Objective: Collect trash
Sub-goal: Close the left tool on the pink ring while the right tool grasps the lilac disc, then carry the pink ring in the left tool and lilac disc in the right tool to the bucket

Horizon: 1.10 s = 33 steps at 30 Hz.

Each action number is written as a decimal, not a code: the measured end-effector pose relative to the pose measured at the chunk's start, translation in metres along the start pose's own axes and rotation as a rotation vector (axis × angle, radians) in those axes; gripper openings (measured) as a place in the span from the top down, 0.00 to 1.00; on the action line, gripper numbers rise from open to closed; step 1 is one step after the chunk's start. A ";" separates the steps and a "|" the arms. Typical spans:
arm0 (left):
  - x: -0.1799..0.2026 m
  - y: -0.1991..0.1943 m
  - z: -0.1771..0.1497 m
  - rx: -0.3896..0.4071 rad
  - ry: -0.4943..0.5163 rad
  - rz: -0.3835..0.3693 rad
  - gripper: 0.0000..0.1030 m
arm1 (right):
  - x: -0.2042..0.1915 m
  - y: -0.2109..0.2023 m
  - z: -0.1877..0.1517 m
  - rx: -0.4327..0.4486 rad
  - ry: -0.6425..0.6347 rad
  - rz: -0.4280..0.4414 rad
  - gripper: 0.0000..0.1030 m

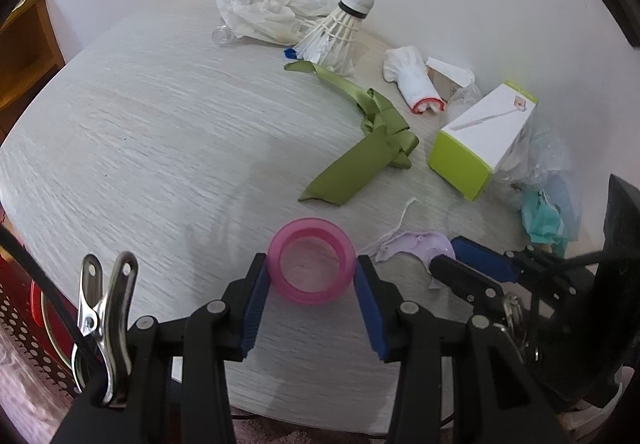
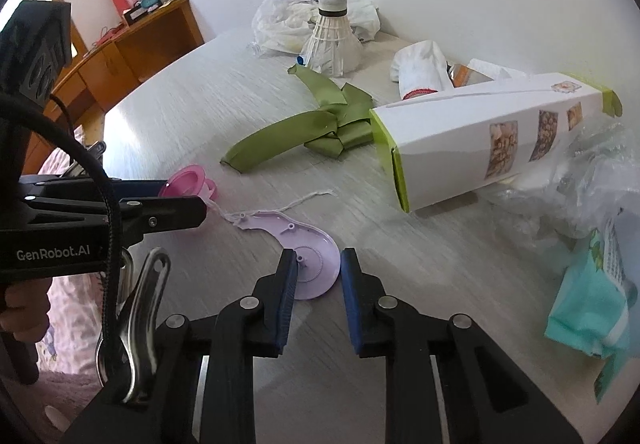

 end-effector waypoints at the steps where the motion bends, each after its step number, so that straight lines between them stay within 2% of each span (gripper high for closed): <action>1: 0.000 0.000 0.000 0.002 -0.002 0.000 0.56 | 0.000 0.000 0.000 0.000 0.008 -0.002 0.78; 12: -0.009 -0.008 0.000 0.022 -0.018 0.014 0.56 | -0.004 -0.010 0.002 0.021 0.040 -0.012 0.78; 33: -0.033 -0.037 0.007 0.082 -0.040 0.038 0.56 | -0.035 -0.016 0.026 0.064 0.039 0.033 0.78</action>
Point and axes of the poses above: each gripper's, at about its wrist camera, not at the fingertips, and y roughly the way its jaws point, x to its right, z to its top, the point moved 3 cm from there along y, roughly the way its jaws point, and after that the axes turned 9 degrees about x, right-handed, at the moved point
